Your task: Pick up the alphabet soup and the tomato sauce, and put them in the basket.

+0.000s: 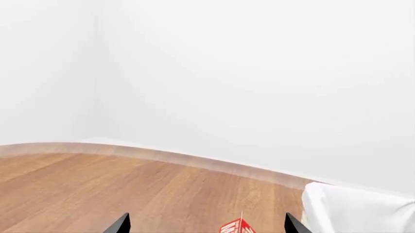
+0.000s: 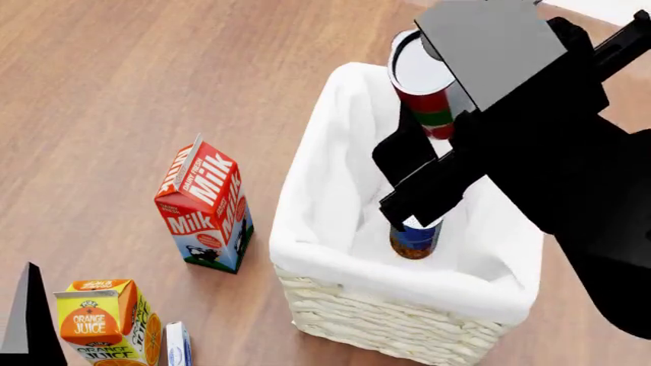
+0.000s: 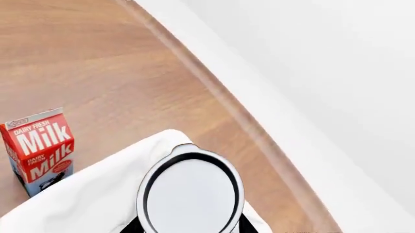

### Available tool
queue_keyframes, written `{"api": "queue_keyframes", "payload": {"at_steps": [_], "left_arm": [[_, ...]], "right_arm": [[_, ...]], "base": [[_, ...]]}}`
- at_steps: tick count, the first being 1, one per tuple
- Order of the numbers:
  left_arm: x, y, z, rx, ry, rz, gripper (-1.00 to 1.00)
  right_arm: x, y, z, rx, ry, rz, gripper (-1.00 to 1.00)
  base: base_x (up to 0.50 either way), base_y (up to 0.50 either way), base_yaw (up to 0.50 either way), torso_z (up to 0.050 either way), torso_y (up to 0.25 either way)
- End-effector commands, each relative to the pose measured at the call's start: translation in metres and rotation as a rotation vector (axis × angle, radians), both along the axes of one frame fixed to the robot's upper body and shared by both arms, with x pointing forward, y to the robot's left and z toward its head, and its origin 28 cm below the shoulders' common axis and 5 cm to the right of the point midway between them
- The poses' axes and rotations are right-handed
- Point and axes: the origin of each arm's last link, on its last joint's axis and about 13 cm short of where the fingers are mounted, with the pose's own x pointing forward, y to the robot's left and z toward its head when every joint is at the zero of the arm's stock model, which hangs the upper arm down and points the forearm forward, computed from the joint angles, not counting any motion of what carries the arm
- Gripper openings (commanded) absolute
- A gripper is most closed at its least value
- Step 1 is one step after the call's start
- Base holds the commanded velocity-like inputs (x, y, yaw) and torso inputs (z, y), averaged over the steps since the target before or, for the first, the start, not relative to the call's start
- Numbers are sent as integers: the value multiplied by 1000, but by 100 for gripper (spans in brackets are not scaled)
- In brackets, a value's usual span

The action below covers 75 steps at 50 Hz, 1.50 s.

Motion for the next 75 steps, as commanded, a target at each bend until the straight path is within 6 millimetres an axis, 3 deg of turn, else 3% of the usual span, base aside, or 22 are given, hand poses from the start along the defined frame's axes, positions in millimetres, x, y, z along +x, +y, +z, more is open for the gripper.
{"api": "queue_keyframes", "payload": {"at_steps": [1,19,38,58,75], "left_arm": [[5,1,-1,-11,-19,-7,100],[6,3,-2,-13,-16,-1,100],[8,4,-3,-14,-9,3,100],[8,4,-3,-20,-9,1,100],[8,5,-3,-20,-9,6,100]], "right_arm": [[15,1,35,-62,14,15,-100],[50,8,49,-131,174,49,-100],[80,14,39,-145,285,36,-100],[93,23,22,-139,401,97,-100],[100,22,8,-150,443,43,-100]], "base": [[0,0,0,0,0],[0,0,0,0,1],[0,0,0,0,0],[0,0,0,0,0],[0,0,0,0,1]]}}
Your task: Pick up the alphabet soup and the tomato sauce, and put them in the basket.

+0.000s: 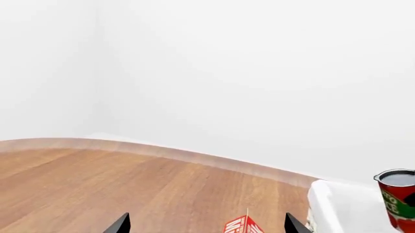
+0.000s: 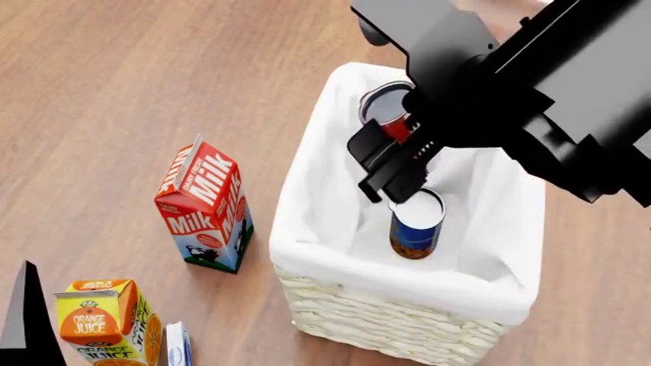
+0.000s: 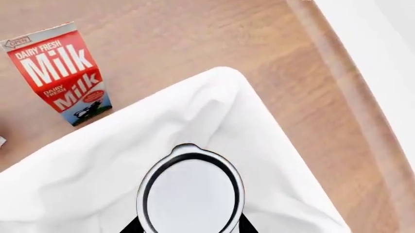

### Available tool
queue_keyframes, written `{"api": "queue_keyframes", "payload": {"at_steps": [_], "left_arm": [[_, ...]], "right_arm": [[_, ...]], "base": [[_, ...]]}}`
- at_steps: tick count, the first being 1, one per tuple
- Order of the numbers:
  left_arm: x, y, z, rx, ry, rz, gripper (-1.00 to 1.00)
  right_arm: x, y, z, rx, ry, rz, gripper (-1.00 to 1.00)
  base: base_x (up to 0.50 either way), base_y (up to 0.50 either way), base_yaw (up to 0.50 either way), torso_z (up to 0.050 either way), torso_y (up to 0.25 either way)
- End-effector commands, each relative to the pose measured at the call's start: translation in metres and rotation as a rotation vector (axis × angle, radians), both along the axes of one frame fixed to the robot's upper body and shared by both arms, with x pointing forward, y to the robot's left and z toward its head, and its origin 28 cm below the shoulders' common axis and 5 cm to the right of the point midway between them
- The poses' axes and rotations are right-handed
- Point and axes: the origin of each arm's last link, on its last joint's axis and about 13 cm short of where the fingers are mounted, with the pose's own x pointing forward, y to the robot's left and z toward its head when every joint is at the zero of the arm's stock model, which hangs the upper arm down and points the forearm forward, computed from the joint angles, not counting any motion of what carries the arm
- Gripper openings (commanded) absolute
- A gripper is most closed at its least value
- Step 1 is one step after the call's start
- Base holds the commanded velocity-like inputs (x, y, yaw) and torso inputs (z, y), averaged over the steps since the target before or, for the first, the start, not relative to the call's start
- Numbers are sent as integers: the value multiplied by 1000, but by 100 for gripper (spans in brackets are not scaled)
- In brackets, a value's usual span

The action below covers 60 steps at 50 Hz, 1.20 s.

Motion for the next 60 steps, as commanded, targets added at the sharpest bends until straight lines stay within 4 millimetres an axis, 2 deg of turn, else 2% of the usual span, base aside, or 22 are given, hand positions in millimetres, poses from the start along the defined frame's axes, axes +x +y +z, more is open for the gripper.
{"api": "queue_keyframes", "payload": {"at_steps": [1,8,35,60], "left_arm": [[5,1,0,-10,-20,-5,100],[5,0,-1,-9,-20,-8,100],[5,4,0,-13,-18,7,100],[8,4,-4,-8,-9,6,100]], "right_arm": [[6,4,-5,-21,11,0,-100],[7,3,-13,-21,25,-13,-100],[28,12,-43,-12,56,-49,-100],[35,13,-58,-14,70,-60,-100]], "base": [[0,0,0,0,0],[0,0,0,0,0],[0,0,0,0,0],[0,0,0,0,0]]}}
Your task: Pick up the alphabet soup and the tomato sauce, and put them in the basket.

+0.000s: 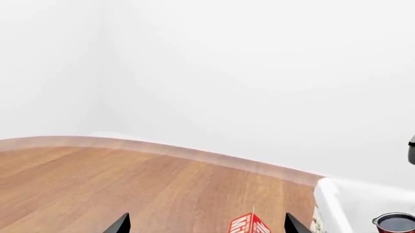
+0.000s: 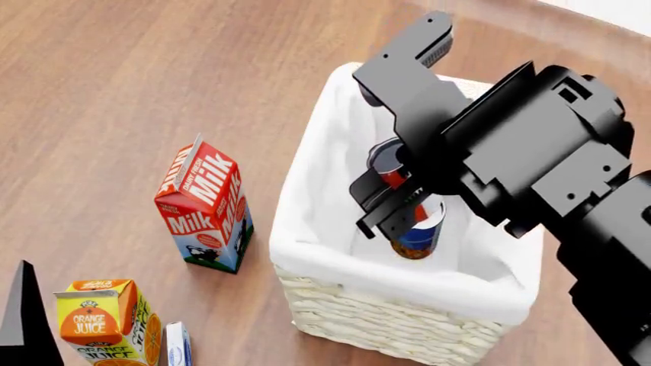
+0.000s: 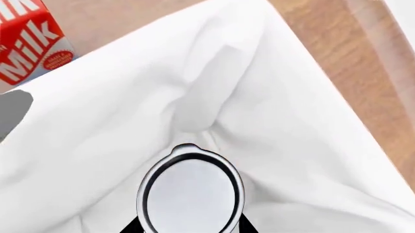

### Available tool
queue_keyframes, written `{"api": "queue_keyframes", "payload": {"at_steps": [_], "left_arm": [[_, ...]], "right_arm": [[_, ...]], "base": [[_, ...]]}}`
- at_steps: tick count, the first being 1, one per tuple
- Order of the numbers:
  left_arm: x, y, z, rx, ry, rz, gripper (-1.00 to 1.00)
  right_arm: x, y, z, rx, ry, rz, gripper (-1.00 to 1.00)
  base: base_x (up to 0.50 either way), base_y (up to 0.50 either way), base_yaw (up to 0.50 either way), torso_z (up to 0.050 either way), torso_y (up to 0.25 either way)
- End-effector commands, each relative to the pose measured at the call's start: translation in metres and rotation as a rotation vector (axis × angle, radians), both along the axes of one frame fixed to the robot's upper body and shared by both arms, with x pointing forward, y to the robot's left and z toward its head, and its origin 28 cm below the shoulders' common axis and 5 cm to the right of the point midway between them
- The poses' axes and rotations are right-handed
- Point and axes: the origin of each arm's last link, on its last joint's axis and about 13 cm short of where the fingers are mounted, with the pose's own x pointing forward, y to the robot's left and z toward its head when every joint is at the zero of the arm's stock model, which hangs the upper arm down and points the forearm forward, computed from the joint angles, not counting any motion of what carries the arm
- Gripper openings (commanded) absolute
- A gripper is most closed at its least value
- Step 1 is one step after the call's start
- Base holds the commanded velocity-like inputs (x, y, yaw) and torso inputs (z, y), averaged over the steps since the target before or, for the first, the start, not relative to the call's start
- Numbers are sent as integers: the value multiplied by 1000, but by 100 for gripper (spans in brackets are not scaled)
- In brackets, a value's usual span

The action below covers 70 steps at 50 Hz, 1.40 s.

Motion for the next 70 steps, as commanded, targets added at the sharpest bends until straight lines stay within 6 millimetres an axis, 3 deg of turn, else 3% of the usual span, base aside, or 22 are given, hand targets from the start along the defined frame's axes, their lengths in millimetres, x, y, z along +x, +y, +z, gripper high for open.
{"api": "queue_keyframes", "payload": {"at_steps": [1,70], "left_arm": [[5,1,-1,-10,-17,-7,100],[6,1,-3,-9,-13,-2,100]], "right_arm": [[5,7,2,7,-18,28,-100],[15,10,-12,5,-47,2,-100]], "base": [[0,0,0,0,0],[0,0,0,0,0]]}}
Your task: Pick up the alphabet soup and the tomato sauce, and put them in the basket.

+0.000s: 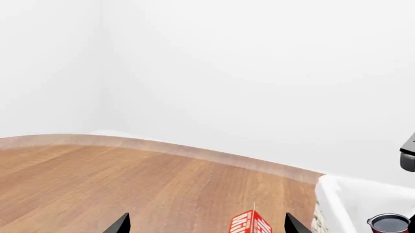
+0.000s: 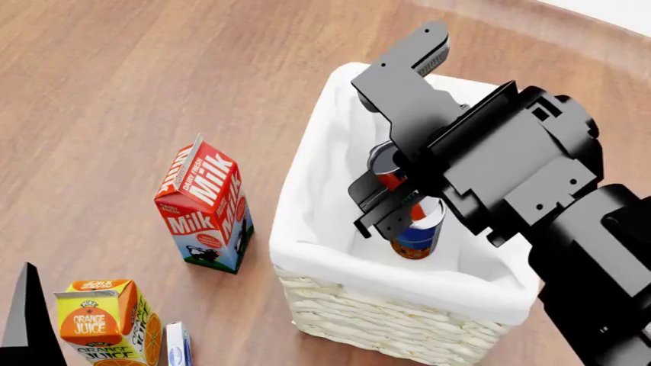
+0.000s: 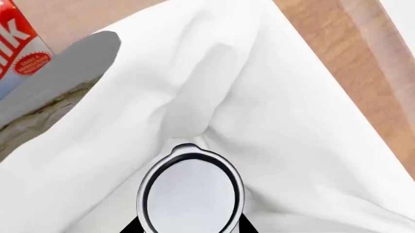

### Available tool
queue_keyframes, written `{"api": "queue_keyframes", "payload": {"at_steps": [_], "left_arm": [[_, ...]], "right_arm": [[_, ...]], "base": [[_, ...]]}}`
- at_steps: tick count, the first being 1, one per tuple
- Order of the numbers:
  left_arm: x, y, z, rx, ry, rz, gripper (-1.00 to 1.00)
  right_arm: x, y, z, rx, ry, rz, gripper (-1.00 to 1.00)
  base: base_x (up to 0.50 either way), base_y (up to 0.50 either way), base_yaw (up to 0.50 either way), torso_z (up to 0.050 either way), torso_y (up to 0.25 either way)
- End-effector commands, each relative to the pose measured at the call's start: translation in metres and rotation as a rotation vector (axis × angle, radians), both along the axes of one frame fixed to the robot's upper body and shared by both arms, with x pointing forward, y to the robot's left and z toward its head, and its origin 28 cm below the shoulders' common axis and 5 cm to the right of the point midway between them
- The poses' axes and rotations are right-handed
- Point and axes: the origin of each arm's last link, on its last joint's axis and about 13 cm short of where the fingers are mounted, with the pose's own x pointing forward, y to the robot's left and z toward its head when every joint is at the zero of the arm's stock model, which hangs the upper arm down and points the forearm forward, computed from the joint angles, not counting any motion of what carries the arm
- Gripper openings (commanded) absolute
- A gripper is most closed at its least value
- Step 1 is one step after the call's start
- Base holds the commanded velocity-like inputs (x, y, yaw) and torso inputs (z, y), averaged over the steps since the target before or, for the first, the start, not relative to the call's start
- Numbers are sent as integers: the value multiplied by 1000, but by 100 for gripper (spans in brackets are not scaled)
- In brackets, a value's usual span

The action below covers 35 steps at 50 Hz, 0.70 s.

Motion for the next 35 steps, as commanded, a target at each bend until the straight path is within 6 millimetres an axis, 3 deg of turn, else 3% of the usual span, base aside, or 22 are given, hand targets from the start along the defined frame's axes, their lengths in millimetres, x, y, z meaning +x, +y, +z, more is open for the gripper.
{"api": "queue_keyframes", "payload": {"at_steps": [1,21,22,35], "left_arm": [[5,1,-1,-11,-20,-4,100],[5,1,-1,-10,-19,-7,100],[5,1,-2,-10,-17,-7,100],[5,0,0,-10,-16,-9,100]], "right_arm": [[4,6,6,3,-24,28,-100],[4,5,8,-18,-24,14,-100],[4,5,9,-20,-27,9,100],[4,3,11,-23,-35,1,100]], "base": [[0,0,0,0,0],[0,0,0,0,1],[0,0,0,0,0],[0,0,0,0,0]]}}
